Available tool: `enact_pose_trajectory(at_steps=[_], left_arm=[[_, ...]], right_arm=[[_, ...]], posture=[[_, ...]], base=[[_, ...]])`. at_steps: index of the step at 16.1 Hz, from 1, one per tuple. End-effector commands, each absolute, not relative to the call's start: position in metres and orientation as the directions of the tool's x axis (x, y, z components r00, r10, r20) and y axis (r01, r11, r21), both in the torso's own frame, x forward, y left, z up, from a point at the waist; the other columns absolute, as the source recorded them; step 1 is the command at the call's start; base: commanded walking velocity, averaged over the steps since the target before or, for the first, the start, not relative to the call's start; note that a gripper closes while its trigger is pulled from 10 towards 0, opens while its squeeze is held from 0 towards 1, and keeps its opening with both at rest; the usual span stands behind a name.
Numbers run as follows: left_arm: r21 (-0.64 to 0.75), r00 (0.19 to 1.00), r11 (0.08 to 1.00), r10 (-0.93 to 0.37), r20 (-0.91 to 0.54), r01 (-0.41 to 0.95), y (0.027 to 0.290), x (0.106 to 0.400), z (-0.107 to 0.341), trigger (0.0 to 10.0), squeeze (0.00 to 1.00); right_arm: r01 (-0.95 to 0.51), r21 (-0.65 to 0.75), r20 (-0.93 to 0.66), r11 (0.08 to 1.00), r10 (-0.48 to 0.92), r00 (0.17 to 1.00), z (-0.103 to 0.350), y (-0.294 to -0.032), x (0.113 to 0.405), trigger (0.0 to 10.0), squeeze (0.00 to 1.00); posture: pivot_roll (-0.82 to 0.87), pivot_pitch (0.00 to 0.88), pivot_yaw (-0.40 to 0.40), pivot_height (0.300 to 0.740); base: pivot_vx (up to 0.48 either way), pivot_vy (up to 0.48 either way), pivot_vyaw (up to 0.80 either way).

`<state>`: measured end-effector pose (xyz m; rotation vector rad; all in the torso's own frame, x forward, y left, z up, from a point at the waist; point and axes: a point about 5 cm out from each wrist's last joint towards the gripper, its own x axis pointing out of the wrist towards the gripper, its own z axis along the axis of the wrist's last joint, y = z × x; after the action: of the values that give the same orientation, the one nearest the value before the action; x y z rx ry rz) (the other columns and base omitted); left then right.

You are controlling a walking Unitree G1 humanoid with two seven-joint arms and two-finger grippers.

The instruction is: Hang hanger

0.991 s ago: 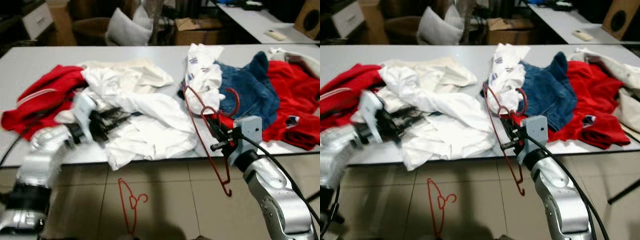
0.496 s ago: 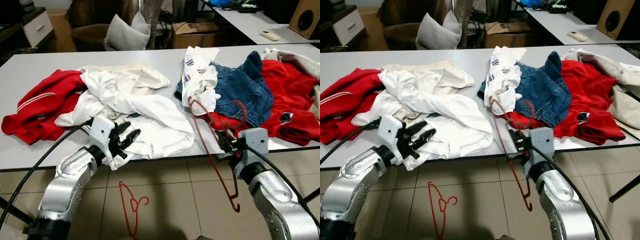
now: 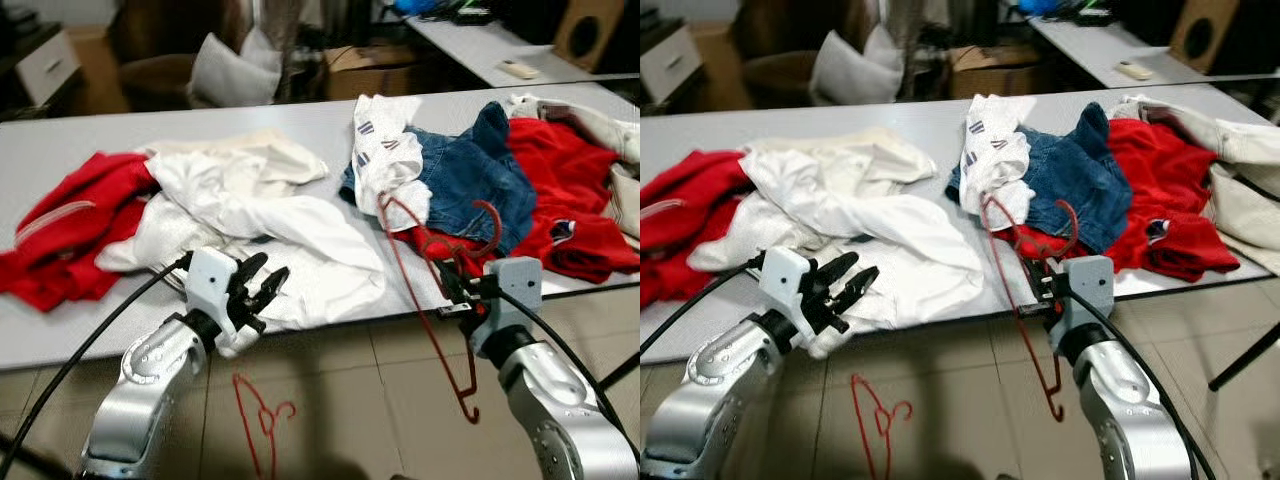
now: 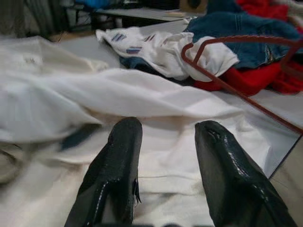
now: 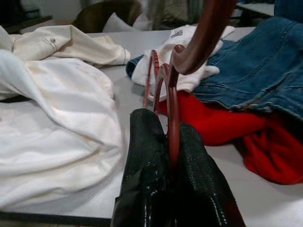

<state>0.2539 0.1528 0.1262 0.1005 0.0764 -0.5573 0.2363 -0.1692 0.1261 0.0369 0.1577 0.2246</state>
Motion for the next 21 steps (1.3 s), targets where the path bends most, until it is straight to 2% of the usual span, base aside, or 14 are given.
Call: enact_pose_trajectory(at_steps=[1, 4, 5, 7, 8, 9, 10, 11, 15, 16, 18, 21], left_arm=[[0.120, 0.856, 0.848, -0.502, -0.127, 0.515, 0.156, 0.250, 0.123, 10.0, 0.00], [0.004, 0.849, 0.852, -0.521, -0.089, 0.523, 0.153, 0.248, 0.125, 10.0, 0.00], [-0.016, 0.833, 0.836, -0.548, -0.081, 0.548, 0.151, 0.247, 0.126, 10.0, 1.00], [0.027, 0.810, 0.813, -0.577, -0.107, 0.582, 0.149, 0.249, 0.126, 10.0, 1.00], [0.100, 0.819, 0.816, -0.550, -0.163, 0.569, 0.153, 0.257, 0.122, 10.0, 1.00], [0.113, 0.822, 0.818, -0.543, -0.173, 0.564, 0.154, 0.259, 0.121, 10.0, 1.00], [0.153, 0.811, 0.800, -0.549, -0.203, 0.580, 0.157, 0.265, 0.120, 10.0, 0.31], [0.194, 0.786, 0.765, -0.569, -0.240, 0.613, 0.160, 0.270, 0.119, 10.0, 0.00], [0.264, 0.703, 0.654, -0.631, -0.329, 0.709, 0.162, 0.291, 0.120, 10.0, 0.00], [0.294, 0.709, 0.647, -0.620, -0.336, 0.704, 0.164, 0.306, 0.123, 10.0, 0.00], [0.326, 0.713, 0.635, -0.609, -0.346, 0.700, 0.167, 0.316, 0.125, 10.0, 0.00], [0.356, 0.680, 0.580, -0.620, -0.391, 0.733, 0.175, 0.321, 0.126, 10.0, 0.00]], right_arm=[[-0.230, 0.068, -0.136, 0.971, 0.238, 0.962, 0.127, -0.167, 0.238, 10.0, 0.00], [-0.286, 0.044, -0.111, 0.957, 0.289, 0.951, 0.131, -0.166, 0.237, 10.0, 0.00], [-0.303, 0.027, -0.108, 0.953, 0.304, 0.946, 0.132, -0.167, 0.235, 10.0, 0.00], [-0.312, 0.006, -0.110, 0.950, 0.311, 0.944, 0.133, -0.173, 0.233, 10.0, 0.00], [-0.309, -0.015, -0.103, 0.951, 0.306, 0.947, 0.137, -0.181, 0.233, 10.0, 0.00], [-0.308, -0.019, -0.101, 0.951, 0.305, 0.947, 0.138, -0.183, 0.233, 10.0, 0.00], [-0.310, -0.037, -0.096, 0.950, 0.306, 0.947, 0.140, -0.189, 0.233, 10.0, 0.00], [-0.317, -0.055, -0.097, 0.947, 0.310, 0.946, 0.141, -0.193, 0.234, 10.0, 0.00], [-0.326, -0.074, -0.096, 0.942, 0.319, 0.943, 0.143, -0.196, 0.237, 10.0, 0.00], [-0.333, -0.082, -0.094, 0.939, 0.326, 0.941, 0.143, -0.196, 0.238, 10.0, 0.00], [-0.336, -0.087, -0.092, 0.938, 0.328, 0.940, 0.144, -0.197, 0.237, 10.0, 0.00], [-0.329, -0.096, -0.091, 0.939, 0.321, 0.943, 0.145, -0.200, 0.236, 10.0, 0.00]], posture=[[-0.06, 0.000, 0.015, 0.710], [-0.06, 0.000, 0.014, 0.710], [-0.06, 0.000, 0.016, 0.710], [-0.07, 0.000, 0.019, 0.710], [-0.08, 0.000, 0.020, 0.710], [-0.08, 0.000, 0.020, 0.710], [-0.08, 0.000, 0.020, 0.710], [-0.09, 0.000, 0.018, 0.710], [-0.09, 0.000, 0.013, 0.710], [-0.09, 0.000, 0.013, 0.710], [-0.09, 0.000, 0.013, 0.710], [-0.10, 0.000, 0.022, 0.710]], base=[[0.000, -0.480, 0.00], [0.000, -0.160, 0.00], [0.000, 0.000, 0.00], [0.000, 0.000, 0.00], [0.000, 0.000, 0.00], [0.000, 0.000, 0.00], [0.000, 0.000, 0.00], [0.000, 0.000, 0.00], [0.000, 0.000, 0.00], [0.000, 0.000, 0.00], [0.000, 0.000, 0.00], [0.000, 0.000, 0.00]])
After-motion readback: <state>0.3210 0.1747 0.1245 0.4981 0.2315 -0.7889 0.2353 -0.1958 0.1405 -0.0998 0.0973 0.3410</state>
